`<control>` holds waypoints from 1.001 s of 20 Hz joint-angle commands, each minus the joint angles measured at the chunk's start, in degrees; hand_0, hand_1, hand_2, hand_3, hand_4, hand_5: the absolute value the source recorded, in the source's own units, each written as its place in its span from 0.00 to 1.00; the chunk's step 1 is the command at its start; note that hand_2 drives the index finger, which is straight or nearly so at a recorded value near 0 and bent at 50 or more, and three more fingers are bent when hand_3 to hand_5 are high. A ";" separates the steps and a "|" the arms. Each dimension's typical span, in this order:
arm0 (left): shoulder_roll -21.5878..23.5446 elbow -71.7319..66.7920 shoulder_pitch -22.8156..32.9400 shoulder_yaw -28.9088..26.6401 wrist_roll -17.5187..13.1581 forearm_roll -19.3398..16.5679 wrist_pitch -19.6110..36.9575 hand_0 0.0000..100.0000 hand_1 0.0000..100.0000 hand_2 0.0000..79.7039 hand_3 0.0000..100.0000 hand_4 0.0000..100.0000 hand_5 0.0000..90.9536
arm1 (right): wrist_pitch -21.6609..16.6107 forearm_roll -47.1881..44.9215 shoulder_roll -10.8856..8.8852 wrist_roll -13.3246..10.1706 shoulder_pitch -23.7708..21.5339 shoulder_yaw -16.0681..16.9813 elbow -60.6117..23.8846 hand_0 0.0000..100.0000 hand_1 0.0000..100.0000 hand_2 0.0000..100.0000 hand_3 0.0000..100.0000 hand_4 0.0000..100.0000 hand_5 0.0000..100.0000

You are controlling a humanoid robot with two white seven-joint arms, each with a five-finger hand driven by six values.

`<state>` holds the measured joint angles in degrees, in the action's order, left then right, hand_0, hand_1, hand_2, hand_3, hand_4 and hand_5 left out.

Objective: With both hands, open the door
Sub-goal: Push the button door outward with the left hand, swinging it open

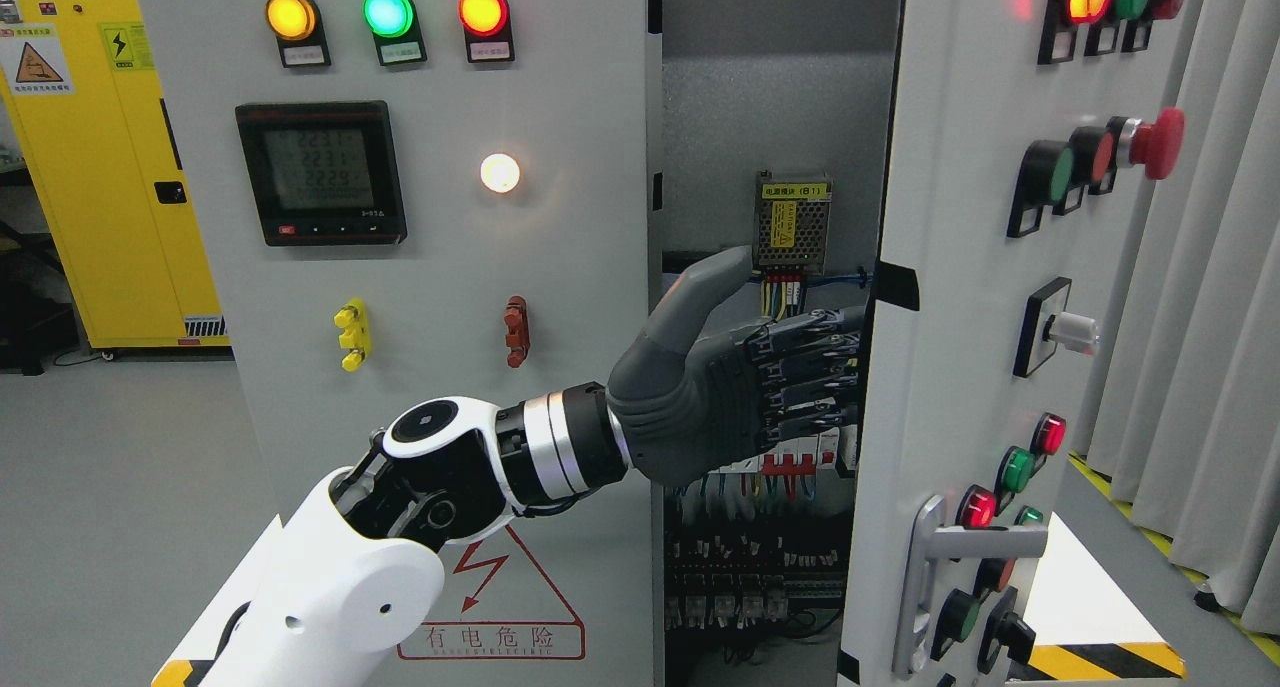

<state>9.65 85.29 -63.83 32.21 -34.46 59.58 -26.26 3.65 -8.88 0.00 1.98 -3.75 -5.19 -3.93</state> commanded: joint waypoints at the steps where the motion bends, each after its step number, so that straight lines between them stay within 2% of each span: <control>1: -6.57 -4.17 -1.65 0.92 -0.52 0.62 -0.46 0.00 0.00 0.00 0.00 0.00 0.00 | -0.04 0.00 -1.41 0.04 -0.02 0.00 -0.02 0.22 0.00 0.00 0.00 0.00 0.00; 3: -6.66 -4.34 -2.00 0.92 -1.48 2.02 -0.46 0.00 0.00 0.00 0.00 0.00 0.00 | -0.04 0.00 -1.32 0.04 -0.02 -0.09 -0.02 0.22 0.00 0.00 0.00 0.00 0.00; 10: -6.84 -4.43 -2.36 0.92 -4.39 2.03 -2.39 0.00 0.00 0.00 0.00 0.00 0.00 | -0.04 0.00 -1.41 0.04 -0.02 0.00 -0.02 0.22 0.00 0.00 0.00 0.00 0.00; 16: -8.33 -4.08 -1.83 2.94 -4.12 1.41 -2.40 0.00 0.00 0.00 0.00 0.00 0.00 | -0.04 0.00 -1.41 0.04 0.06 0.00 -0.02 0.22 0.00 0.00 0.00 0.00 0.00; 20: -11.75 -3.73 -1.65 3.03 -1.41 -0.95 -2.39 0.00 0.00 0.00 0.00 0.00 0.00 | -0.04 0.00 -1.41 0.04 0.06 0.00 -0.02 0.22 0.00 0.00 0.00 0.00 0.00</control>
<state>2.87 81.78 -65.72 33.86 -37.64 60.46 -28.62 3.65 -8.88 0.00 1.98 -3.72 -5.19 -3.94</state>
